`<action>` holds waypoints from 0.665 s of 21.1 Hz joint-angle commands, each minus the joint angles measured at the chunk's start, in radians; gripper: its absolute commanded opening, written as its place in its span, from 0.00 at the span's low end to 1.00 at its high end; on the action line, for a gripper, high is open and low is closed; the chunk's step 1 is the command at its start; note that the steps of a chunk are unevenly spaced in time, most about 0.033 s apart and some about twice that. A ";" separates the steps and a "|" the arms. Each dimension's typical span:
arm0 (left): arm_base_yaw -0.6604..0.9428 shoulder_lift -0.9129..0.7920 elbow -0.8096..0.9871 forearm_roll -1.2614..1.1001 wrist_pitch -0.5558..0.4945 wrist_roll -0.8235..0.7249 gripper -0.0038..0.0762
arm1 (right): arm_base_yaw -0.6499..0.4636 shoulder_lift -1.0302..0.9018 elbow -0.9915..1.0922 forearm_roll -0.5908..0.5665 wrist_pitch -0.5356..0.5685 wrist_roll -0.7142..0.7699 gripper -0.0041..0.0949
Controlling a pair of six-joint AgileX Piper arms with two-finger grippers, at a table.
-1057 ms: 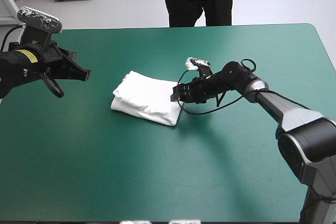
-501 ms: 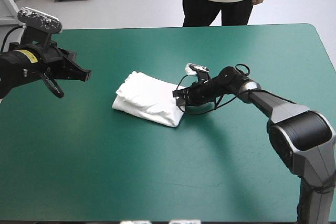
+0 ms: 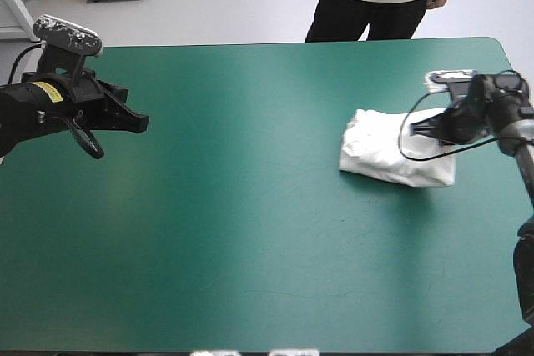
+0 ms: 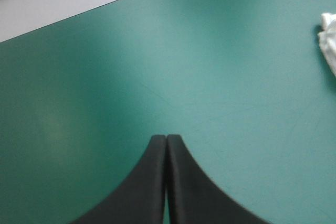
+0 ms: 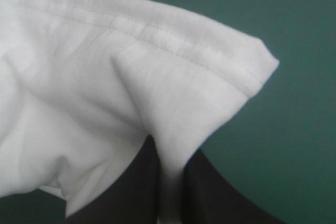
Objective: Fold the cloth
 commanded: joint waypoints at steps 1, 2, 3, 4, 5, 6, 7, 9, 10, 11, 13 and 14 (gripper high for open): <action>0.000 -0.025 -0.025 -0.041 -0.038 -0.001 0.04 | -0.134 -0.061 -0.023 -0.102 0.025 0.007 0.04; 0.000 -0.025 -0.025 -0.044 -0.031 -0.001 0.04 | -0.193 -0.061 -0.023 -0.119 0.034 0.013 0.04; 0.000 -0.025 -0.025 -0.048 -0.029 -0.001 0.04 | -0.219 -0.061 -0.023 -0.119 0.037 0.013 0.04; 0.000 -0.025 -0.025 -0.048 -0.025 0.002 0.04 | -0.259 -0.061 -0.023 -0.137 0.039 0.014 0.04; 0.000 -0.025 -0.025 -0.048 -0.024 0.004 0.04 | -0.269 -0.061 -0.023 -0.139 0.041 0.009 0.05; 0.000 -0.025 -0.025 -0.048 -0.024 0.009 0.04 | -0.290 -0.061 -0.023 -0.157 0.048 0.005 0.12; 0.000 -0.025 -0.025 -0.048 -0.024 0.010 0.04 | -0.295 -0.061 -0.023 -0.157 0.050 0.005 0.17; 0.000 -0.026 -0.025 -0.048 -0.028 0.010 0.04 | -0.302 -0.065 -0.023 -0.153 0.057 0.009 0.43; 0.000 -0.036 -0.025 -0.041 -0.030 0.001 0.04 | -0.302 -0.072 -0.023 -0.131 0.056 0.017 0.61; 0.000 -0.039 -0.025 -0.032 -0.033 -0.011 0.04 | -0.302 -0.077 -0.023 -0.123 0.054 0.017 0.69; 0.000 -0.060 -0.025 0.013 -0.046 -0.036 0.04 | -0.302 -0.098 -0.023 -0.098 0.043 0.018 0.82; 0.000 -0.083 -0.025 0.063 -0.056 -0.064 0.04 | -0.302 -0.125 -0.023 -0.061 0.035 0.016 0.85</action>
